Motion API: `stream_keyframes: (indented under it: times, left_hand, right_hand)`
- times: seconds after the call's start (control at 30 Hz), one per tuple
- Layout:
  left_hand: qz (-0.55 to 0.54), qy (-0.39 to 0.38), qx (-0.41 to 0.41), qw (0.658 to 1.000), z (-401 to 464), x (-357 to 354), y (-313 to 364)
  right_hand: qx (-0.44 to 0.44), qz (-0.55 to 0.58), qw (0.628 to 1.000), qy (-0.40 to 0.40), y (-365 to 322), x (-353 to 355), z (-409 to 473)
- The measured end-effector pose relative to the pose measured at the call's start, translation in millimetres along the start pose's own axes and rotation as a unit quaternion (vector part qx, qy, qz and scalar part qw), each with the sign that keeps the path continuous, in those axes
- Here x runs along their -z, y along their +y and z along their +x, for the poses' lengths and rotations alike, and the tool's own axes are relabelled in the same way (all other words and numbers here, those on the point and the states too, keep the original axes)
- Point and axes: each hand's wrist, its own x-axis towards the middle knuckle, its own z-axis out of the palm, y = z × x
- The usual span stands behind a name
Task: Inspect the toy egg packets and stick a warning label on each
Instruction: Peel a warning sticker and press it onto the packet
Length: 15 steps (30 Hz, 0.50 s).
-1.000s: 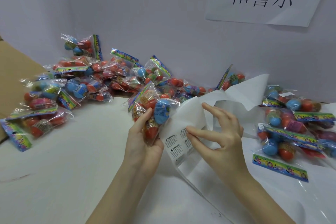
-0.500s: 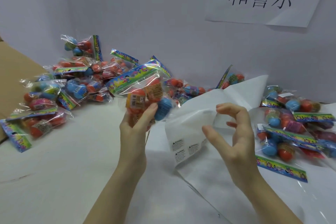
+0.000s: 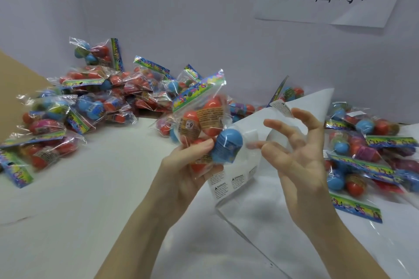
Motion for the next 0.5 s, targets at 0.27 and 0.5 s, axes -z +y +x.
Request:
stream_keyframes:
  times: [0.27,0.5]
  left_hand:
    - [0.071,0.014,-0.037,0.997,5,-1,-7]
    - [0.075,0.054,-0.051,0.994,8,-2,-11]
  right_hand:
    - [0.029,-0.055,0.998,0.024,1,-3,-2]
    - [0.056,-0.142,0.987,0.051,-4,-1,-4]
